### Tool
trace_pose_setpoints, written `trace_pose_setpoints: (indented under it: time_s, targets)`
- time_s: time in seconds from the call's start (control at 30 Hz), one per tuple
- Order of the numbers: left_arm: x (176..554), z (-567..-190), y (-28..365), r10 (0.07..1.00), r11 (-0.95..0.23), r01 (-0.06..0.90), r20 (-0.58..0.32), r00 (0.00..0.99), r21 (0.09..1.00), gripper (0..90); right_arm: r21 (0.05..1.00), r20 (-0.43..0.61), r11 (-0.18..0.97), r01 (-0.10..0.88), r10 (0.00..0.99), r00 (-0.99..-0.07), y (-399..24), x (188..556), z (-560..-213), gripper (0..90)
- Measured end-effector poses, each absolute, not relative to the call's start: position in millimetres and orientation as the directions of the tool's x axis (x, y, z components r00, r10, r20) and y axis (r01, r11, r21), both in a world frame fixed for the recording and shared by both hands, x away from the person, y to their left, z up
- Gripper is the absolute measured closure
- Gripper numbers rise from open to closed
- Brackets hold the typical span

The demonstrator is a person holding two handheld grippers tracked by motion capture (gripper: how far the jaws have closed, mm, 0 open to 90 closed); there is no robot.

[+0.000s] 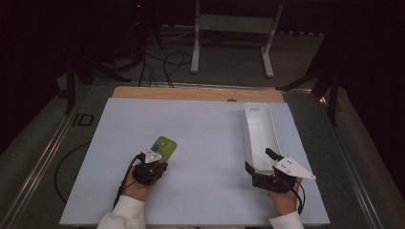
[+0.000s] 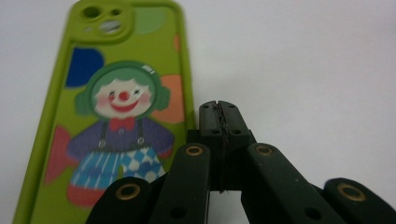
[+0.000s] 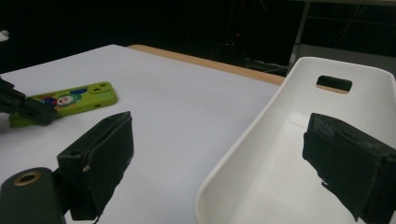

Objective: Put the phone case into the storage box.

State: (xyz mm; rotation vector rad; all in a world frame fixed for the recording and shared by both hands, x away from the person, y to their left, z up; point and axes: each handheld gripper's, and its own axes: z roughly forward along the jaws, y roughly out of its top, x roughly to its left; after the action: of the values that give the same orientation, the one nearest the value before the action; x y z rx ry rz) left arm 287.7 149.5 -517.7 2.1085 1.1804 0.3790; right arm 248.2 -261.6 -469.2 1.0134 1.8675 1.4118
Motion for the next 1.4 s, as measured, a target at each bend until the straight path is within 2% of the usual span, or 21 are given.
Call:
trace_pose_setpoints:
  time_s: [0.27, 0.5, 0.57, 0.6, 0.7, 0.8, 0.93, 1.13, 1.3, 1.4]
  targets:
    - [287.2, -519.5, 159.4, 0.848, -0.332, 0.646, -0.082, 0.523, 0.688, 90.0, 0.962, 0.002, 0.146, 0.229, 0.838, -0.545, -260.5, 247.7, -471.1, 8.7]
    - [281.3, -510.4, 161.4, 0.830, -0.310, 0.596, -0.095, 0.549, 0.741, 89.7, 0.963, 0.011, 0.139, 0.231, 0.837, -0.547, -261.0, 246.5, -471.4, 8.6]
    - [276.7, -505.3, 163.6, 0.816, -0.300, 0.563, -0.098, 0.569, 0.770, 87.3, 0.963, 0.006, 0.144, 0.230, 0.836, -0.549, -261.0, 246.5, -471.6, 8.6]
    - [275.1, -503.5, 164.8, 0.809, -0.300, 0.549, -0.097, 0.579, 0.780, 82.4, 0.962, 0.005, 0.145, 0.229, 0.834, -0.551, -260.7, 246.7, -471.9, 8.6]
    - [268.2, -495.2, 167.8, 0.798, -0.299, 0.501, -0.075, 0.598, 0.812, 75.0, 0.962, 0.006, 0.147, 0.231, 0.831, -0.556, -259.9, 246.8, -472.6, 8.6]
    - [263.6, -487.7, 171.8, 0.797, -0.290, 0.473, -0.063, 0.600, 0.832, 61.8, 0.963, 0.007, 0.145, 0.227, 0.828, -0.560, -259.1, 246.7, -473.0, 8.6]
    - [257.2, -475.5, 183.3, 0.792, -0.256, 0.416, -0.057, 0.608, 0.872, 53.8, 0.964, 0.011, 0.140, 0.225, 0.827, -0.562, -260.0, 246.9, -473.3, 8.6]
    - [250.7, -464.5, 199.0, 0.839, -0.247, 0.384, -0.002, 0.544, 0.890, 18.7, 0.965, 0.018, 0.132, 0.229, 0.832, -0.554, -261.2, 246.5, -472.4, 8.5]
    - [248.7, -460.6, 212.2, 0.850, -0.249, 0.403, -0.001, 0.527, 0.881, 4.9, 0.965, 0.019, 0.129, 0.229, 0.834, -0.551, -261.6, 246.5, -472.3, 8.4]
    - [248.1, -459.5, 217.7, 0.856, -0.250, 0.416, -0.001, 0.517, 0.874, 1.0, 0.965, 0.024, 0.124, 0.231, 0.835, -0.549, -261.9, 246.7, -472.3, 8.4]
